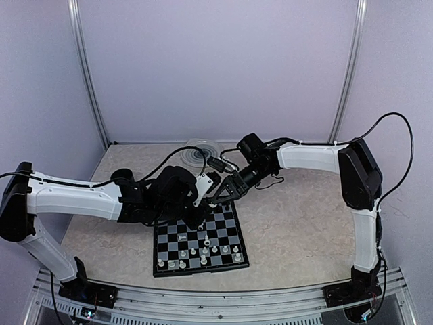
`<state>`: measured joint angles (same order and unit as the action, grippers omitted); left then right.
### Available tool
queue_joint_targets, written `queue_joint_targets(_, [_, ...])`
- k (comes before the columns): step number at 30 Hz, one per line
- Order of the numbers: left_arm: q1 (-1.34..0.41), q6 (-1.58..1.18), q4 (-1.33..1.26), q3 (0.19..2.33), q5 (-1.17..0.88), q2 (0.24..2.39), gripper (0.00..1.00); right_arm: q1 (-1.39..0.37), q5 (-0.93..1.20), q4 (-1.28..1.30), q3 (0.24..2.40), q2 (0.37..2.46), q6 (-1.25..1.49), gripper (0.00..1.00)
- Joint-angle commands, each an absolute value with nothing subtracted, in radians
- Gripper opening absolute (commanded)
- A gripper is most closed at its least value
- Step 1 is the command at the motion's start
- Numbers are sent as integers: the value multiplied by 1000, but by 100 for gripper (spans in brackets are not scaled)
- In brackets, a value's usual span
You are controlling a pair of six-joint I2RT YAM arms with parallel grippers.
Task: Set up the chess pieces on the board
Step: Pass from the left arm to the right
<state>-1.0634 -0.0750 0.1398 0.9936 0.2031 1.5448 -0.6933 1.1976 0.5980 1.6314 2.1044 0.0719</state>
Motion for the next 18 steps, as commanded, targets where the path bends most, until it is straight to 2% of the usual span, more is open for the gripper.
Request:
queue_joint_targets(1, [-1073,-71,103,1022,224,1561,20,-707,1248,567,1632,2106,67,3])
queue_joint_targets(2, [-1073,-71,100,1020,224,1560,20,-706,1244,567,1632,2105,69,6])
queue_joint_targets(4, [-1073,-71,91,1014,224,1557,20,-707,1226,572,1634,2105,70,25])
queue_joint_targets(5, [-1073,-72,87,1013,227,1556,20,-708,1217,575,1634,2107,69,30])
queue_joint_targets(6, [-1073,-72,85,1012,230,1554,19,-709,1217,578,1634,2110,68,30])
queue_joint_targets(11, [-1072,-72,84,1014,235,1559,20,-714,1227,576,1629,2118,67,18])
queue_joint_targets(15, [-1073,-80,88,1014,253,1566,20,-715,1229,578,1633,2117,60,2])
queue_joint_targets(18, [-1072,-86,109,1014,270,1563,33,-712,1183,621,1661,2110,14,0])
